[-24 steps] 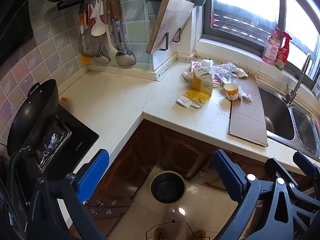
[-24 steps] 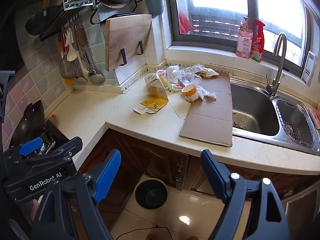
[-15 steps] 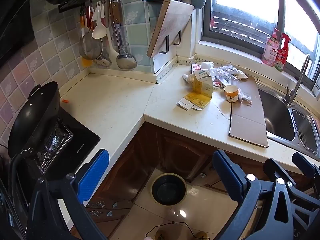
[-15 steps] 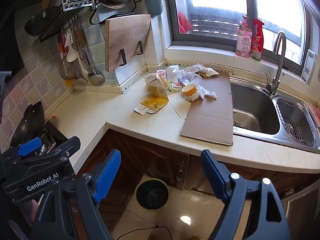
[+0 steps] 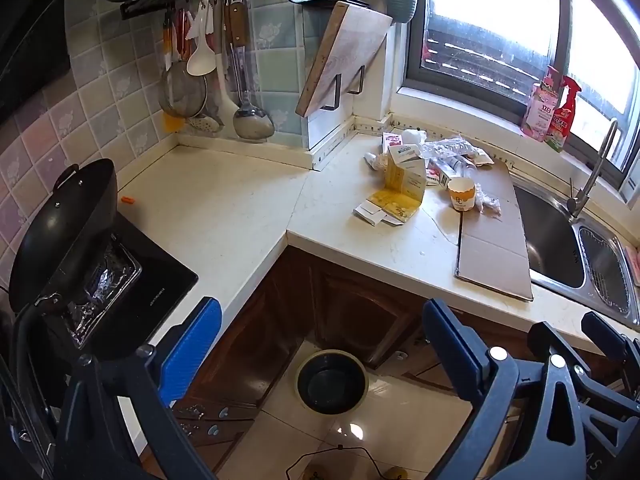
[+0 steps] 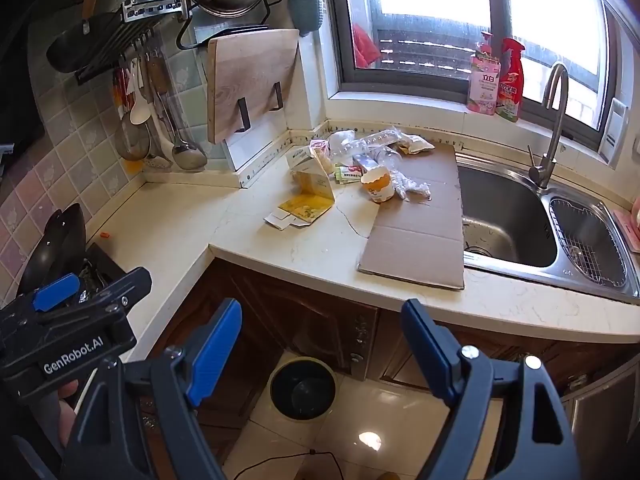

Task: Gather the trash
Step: 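Move both tools toward the trash pile on the counter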

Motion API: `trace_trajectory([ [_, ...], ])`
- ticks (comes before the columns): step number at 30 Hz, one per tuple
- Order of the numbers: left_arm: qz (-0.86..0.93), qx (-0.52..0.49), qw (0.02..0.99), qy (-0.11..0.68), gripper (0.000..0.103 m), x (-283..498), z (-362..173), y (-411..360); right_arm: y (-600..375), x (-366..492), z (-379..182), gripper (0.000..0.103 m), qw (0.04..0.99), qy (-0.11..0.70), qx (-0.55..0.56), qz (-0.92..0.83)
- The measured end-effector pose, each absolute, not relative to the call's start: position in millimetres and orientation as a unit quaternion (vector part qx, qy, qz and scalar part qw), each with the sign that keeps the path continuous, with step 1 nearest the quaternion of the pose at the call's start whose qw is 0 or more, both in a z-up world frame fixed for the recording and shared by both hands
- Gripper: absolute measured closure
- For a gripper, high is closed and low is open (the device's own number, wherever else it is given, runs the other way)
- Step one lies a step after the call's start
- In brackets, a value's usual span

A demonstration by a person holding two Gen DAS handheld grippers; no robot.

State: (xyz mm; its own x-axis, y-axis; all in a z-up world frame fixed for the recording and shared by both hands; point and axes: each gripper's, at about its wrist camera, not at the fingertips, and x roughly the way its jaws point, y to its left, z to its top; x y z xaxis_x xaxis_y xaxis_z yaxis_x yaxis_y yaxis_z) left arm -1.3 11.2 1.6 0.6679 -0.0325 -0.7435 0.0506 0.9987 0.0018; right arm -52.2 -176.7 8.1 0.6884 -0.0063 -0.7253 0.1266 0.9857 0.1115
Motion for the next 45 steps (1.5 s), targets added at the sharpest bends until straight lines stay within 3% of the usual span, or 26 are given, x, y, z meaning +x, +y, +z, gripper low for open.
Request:
trace_trajectory([
  [5, -0.016, 0.007, 0.914, 0.406, 0.003, -1, -1, 13, -175, -52, 8, 0.021, 0.915, 0.394, 0.075, -0.037],
  [14, -0.014, 0.001, 0.909, 0.416, 0.019, 6, -7, 23, -174, -51, 5, 0.021, 0.913, 0.398, 0.078, -0.044],
  [25, -0.029, 0.032, 0.912, 0.409, 0.019, 3, -13, 22, -169, -62, 8, 0.021, 0.913, 0.391, 0.088, -0.078],
  [32, -0.059, 0.047, 0.912, 0.404, 0.025, -4, -11, 21, -170, -77, 10, 0.021, 0.913, 0.384, 0.102, -0.095],
  [45, -0.07, -0.017, 0.909, 0.411, 0.025, 19, -22, 24, -184, -69, 11, 0.021, 0.917, 0.378, 0.098, -0.086],
])
